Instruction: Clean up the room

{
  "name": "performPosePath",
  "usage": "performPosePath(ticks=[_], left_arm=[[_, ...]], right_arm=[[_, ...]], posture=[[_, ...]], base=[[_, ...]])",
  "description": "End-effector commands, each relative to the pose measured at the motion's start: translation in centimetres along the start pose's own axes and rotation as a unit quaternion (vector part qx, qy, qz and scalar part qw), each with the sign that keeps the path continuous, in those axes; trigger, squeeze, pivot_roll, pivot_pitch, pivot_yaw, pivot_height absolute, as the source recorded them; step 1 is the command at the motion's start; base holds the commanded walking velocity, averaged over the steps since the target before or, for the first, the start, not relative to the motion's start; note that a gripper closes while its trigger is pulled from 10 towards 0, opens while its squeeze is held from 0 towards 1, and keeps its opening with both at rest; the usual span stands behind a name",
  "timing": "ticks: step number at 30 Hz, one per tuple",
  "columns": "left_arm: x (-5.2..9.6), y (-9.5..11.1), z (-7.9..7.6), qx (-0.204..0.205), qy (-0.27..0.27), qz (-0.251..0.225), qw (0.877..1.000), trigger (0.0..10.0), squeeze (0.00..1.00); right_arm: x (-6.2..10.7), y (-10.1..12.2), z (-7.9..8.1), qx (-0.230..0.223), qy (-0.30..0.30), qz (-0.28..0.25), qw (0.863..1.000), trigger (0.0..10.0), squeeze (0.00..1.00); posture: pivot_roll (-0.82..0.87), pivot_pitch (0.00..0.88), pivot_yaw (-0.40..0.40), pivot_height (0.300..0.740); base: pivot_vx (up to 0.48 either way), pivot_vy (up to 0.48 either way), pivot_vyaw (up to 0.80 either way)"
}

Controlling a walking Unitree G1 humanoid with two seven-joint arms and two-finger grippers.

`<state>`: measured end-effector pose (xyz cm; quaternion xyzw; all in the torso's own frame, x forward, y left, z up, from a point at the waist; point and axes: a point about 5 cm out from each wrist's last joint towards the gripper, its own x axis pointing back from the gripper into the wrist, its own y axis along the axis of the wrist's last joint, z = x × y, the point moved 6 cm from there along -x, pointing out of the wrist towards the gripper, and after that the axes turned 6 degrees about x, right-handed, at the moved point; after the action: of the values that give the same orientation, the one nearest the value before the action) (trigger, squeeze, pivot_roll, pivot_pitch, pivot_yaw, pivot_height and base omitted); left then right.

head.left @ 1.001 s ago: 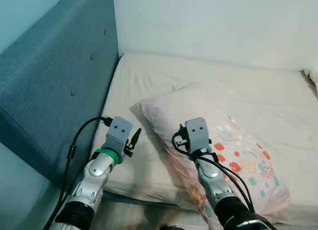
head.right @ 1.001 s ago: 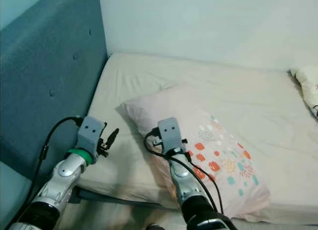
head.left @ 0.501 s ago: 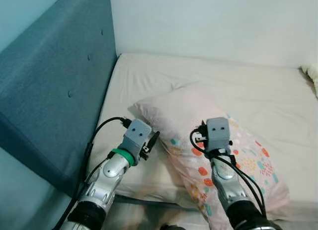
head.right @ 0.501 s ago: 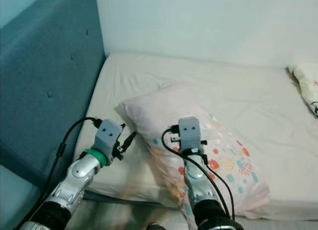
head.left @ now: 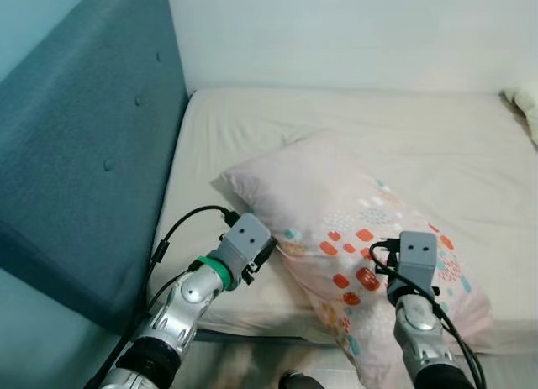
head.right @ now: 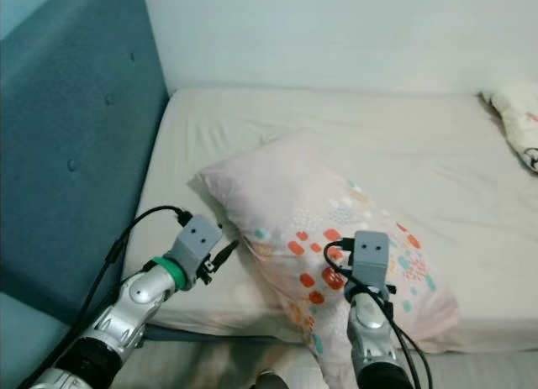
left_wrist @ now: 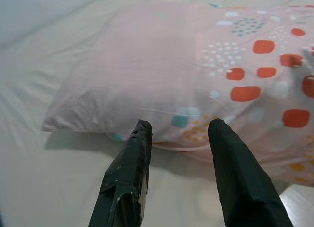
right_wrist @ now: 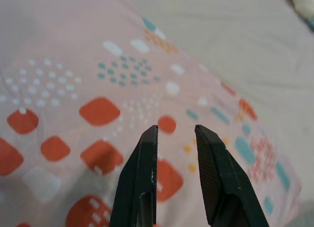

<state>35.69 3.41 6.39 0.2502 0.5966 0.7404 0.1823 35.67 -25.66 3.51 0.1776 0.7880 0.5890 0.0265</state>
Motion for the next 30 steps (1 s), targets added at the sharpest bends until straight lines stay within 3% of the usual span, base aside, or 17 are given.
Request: performPosePath(ticks=[1,4,7,12,13,17,21,22,23,25,27,30], left_arm=[[0.5,-1.3,0.3,0.011,0.008,0.021,1.000,10.0,0.00],[0.7,-1.6,0.8,0.012,0.019,0.025,0.999,10.0,0.00],[0.8,-1.6,1.5,0.014,0.033,0.024,0.999,10.0,0.00],[1.0,-1.4,2.0,0.012,0.039,0.023,0.999,10.0,0.00],[1.3,-1.5,2.3,0.009,0.041,0.025,0.999,10.0,0.00],[1.8,-1.7,2.9,0.004,0.047,0.030,0.998,10.0,0.00],[2.8,-2.3,3.6,0.001,0.055,0.041,0.998,10.0,0.00],[3.0,-2.5,3.8,0.001,0.057,0.043,0.997,10.0,0.00],[3.0,-2.5,3.8,0.001,0.057,0.043,0.997,10.0,0.00],[3.3,-2.6,4.0,0.001,0.060,0.046,0.997,10.0,0.00],[3.5,-2.6,4.1,0.001,0.062,0.047,0.997,10.0,0.00],[3.5,-2.6,4.1,0.000,0.062,0.048,0.997,10.0,0.00]], right_arm=[[0.2,0.0,1.0,0.012,0.020,-0.001,1.000,10.0,0.00],[0.2,0.2,1.2,0.011,0.021,-0.001,1.000,10.0,0.00],[0.4,-1.6,1.2,-0.013,0.012,0.045,0.999,10.0,0.00],[0.7,-2.8,1.1,-0.018,0.009,0.063,0.998,10.0,0.00],[0.8,-3.2,1.0,-0.008,0.014,0.067,0.998,10.0,1.00],[0.8,-3.5,0.9,0.024,0.023,0.068,0.997,10.0,1.00],[0.7,-3.7,-0.4,0.063,0.007,0.069,0.996,10.0,1.00],[0.6,-3.8,-1.4,0.077,-0.017,0.071,0.994,10.0,1.00],[0.6,-3.8,-1.4,0.077,-0.017,0.071,0.994,10.0,1.00],[0.7,-3.9,-3.7,0.114,-0.065,0.075,0.989,10.0,1.00],[0.9,-4.3,-5.3,0.105,-0.096,0.081,0.986,10.0,1.00],[1.0,-4.6,-5.7,0.091,-0.102,0.086,0.987,10.0,1.00]], posture=[[-0.11,0.118,0.081,0.714],[-0.10,0.125,0.075,0.714],[-0.08,0.136,0.078,0.714],[-0.07,0.160,0.092,0.714],[-0.06,0.183,0.104,0.714],[-0.04,0.204,0.110,0.714],[-0.03,0.223,0.113,0.714],[-0.03,0.229,0.113,0.714],[-0.03,0.229,0.113,0.714],[-0.02,0.241,0.117,0.714],[-0.01,0.257,0.127,0.714],[0.00,0.262,0.132,0.714]], base=[[0.000,0.000,0.00],[0.000,0.000,0.00],[0.000,0.000,0.00],[0.000,0.000,0.00],[0.000,0.000,0.00],[0.000,0.000,0.00],[0.000,0.000,0.00],[0.000,0.000,0.00],[0.000,0.000,0.00],[0.000,0.000,0.00],[0.000,0.000,0.00],[0.000,0.000,0.00]])
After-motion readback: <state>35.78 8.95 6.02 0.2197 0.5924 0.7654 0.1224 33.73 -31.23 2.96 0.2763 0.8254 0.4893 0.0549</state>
